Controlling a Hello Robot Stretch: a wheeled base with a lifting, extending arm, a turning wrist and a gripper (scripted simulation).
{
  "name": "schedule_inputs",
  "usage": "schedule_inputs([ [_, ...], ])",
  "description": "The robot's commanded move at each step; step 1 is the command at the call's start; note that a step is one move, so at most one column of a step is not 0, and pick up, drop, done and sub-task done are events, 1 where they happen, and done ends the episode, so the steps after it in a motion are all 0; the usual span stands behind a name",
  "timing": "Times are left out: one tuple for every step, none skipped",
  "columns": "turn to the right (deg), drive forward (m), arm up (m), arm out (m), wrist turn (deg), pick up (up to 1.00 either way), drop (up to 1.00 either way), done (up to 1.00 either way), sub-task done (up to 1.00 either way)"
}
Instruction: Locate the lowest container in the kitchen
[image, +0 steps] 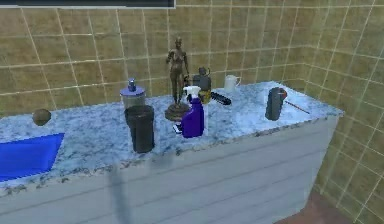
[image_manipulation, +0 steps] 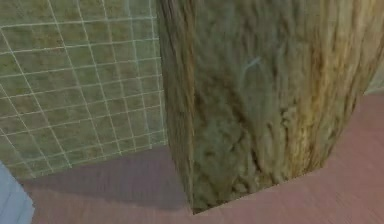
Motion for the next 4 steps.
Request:
schedule_inputs([
  [42.0, 0.0, 0.0, 0.0, 0.0, 0.0, 0.0, 0.0, 0.0],
  [0.0, 0.3, 0.0, 0.0, 0.0, 0.0, 0.0, 0.0, 0.0],
  [45.0, 0.0, 0.0, 0.0, 0.0, 0.0, 0.0, 0.0, 0.0],
  [45.0, 0.0, 0.0, 0.0, 0.0, 0.0, 0.0, 0.0, 0.0],
])
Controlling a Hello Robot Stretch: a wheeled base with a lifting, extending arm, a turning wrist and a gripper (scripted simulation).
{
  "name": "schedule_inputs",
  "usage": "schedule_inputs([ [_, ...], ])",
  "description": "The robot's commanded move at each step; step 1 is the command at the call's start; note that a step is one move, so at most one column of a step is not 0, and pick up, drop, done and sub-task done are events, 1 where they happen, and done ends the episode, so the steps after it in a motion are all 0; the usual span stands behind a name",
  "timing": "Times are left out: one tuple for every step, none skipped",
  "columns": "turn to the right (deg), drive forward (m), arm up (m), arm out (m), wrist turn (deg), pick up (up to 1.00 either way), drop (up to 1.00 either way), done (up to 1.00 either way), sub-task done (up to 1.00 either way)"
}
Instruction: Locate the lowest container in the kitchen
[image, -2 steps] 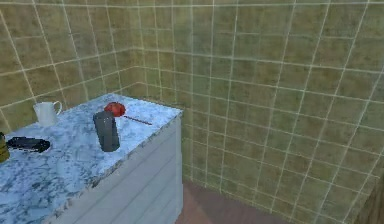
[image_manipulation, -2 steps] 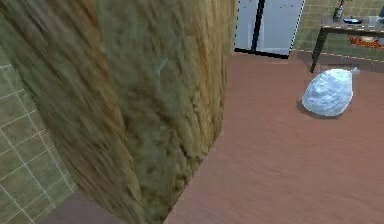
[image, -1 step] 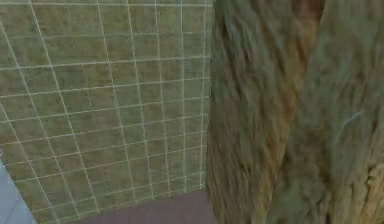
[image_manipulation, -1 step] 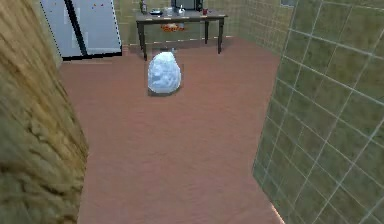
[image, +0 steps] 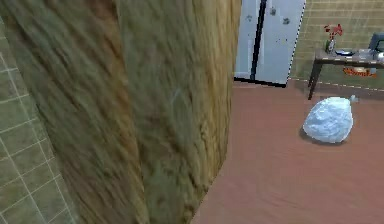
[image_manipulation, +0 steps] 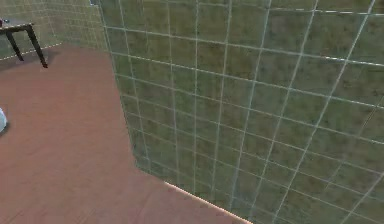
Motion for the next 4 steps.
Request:
schedule_inputs([
  [45.0, 0.0, 0.0, 0.0, 0.0, 0.0, 0.0, 0.0, 0.0],
  [27.0, 0.0, 0.0, 0.0, 0.0, 0.0, 0.0, 0.0, 0.0],
  [0.0, 0.2, 0.0, 0.0, 0.0, 0.0, 0.0, 0.0, 0.0],
  [-42.0, 0.0, 0.0, 0.0, 0.0, 0.0, 0.0, 0.0, 0.0],
])
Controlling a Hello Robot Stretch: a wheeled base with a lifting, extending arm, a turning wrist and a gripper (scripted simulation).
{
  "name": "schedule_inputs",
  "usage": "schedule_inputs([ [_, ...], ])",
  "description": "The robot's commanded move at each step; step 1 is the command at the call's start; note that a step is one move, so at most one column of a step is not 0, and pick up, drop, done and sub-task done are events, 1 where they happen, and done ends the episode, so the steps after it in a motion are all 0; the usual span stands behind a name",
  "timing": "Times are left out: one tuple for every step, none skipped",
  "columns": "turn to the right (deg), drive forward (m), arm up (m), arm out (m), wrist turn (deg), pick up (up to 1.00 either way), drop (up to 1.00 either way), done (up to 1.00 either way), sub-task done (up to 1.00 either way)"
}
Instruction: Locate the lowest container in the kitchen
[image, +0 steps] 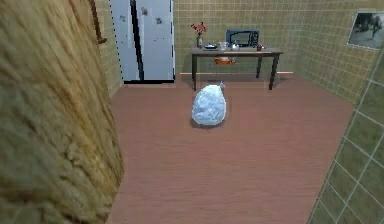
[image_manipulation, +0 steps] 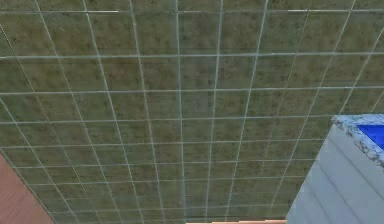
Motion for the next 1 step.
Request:
schedule_inputs([
  [0.0, 1.0, 0.0, 0.0, 0.0, 0.0, 0.0, 0.0, 0.0],
])
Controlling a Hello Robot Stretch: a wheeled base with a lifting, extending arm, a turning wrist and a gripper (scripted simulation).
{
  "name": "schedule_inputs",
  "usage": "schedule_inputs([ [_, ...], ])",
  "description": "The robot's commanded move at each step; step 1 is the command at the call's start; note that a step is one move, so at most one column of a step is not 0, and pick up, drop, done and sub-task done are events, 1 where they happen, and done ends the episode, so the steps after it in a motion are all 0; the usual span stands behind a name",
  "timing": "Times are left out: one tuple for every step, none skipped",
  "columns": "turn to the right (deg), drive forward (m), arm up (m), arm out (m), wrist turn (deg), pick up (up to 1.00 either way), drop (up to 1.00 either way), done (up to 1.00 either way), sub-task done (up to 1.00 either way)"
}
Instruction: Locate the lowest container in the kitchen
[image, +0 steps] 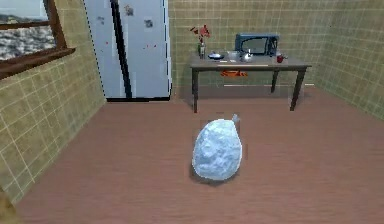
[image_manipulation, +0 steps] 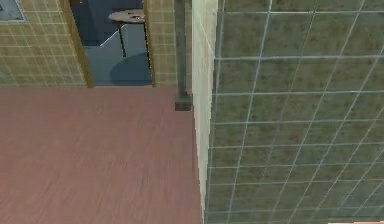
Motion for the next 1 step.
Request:
schedule_inputs([
  [-3.0, 0.0, 0.0, 0.0, 0.0, 0.0, 0.0, 0.0, 0.0],
])
